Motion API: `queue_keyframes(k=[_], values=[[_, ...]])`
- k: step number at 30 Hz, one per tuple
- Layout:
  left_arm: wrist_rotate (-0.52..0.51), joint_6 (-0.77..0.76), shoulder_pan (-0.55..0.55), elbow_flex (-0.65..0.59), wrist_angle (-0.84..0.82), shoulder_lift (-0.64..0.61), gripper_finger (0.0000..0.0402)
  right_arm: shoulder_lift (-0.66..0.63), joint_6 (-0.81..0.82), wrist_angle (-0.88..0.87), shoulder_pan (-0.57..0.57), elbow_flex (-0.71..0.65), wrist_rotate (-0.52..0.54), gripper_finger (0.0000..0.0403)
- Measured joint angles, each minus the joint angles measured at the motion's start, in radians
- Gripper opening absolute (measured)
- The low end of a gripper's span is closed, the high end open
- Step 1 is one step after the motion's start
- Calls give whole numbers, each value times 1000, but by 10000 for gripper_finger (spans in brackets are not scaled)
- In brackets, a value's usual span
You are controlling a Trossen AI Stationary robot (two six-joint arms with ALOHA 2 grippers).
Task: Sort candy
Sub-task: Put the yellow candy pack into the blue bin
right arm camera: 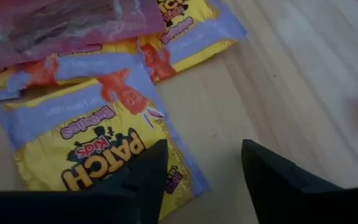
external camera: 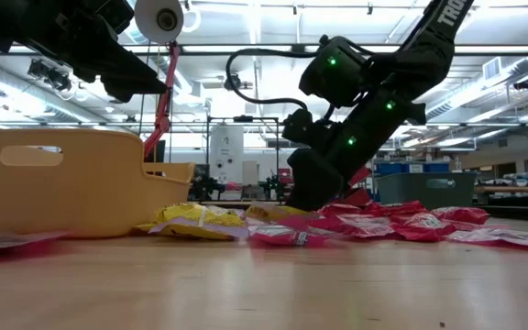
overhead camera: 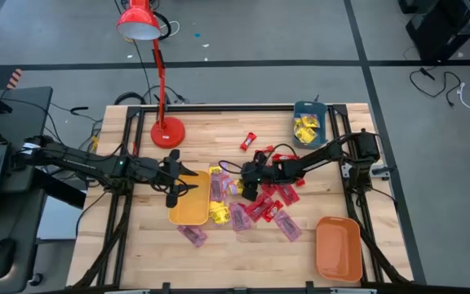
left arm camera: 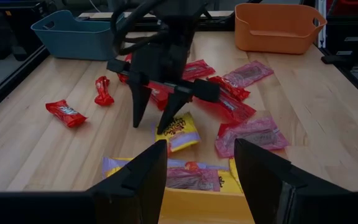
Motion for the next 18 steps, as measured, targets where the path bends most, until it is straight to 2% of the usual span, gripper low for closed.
queue_keyframes(k=[4, 7, 10, 15, 18], values=[[-1, 0, 0, 0, 0, 0, 190, 2, -9, -22, -7, 2, 8, 204], [-5, 0, 0, 0, -1, 0, 190, 2, -14, -29, -8, 2, 11, 184], [-5, 0, 0, 0, -1, 0, 190, 3, -17, -35, -7, 2, 11, 137], [-5, 0, 0, 0, -1, 0, 190, 4, -21, -34, -9, 0, 17, 24], [-5, 0, 0, 0, -1, 0, 190, 5, -17, -26, -7, -1, 18, 10]])
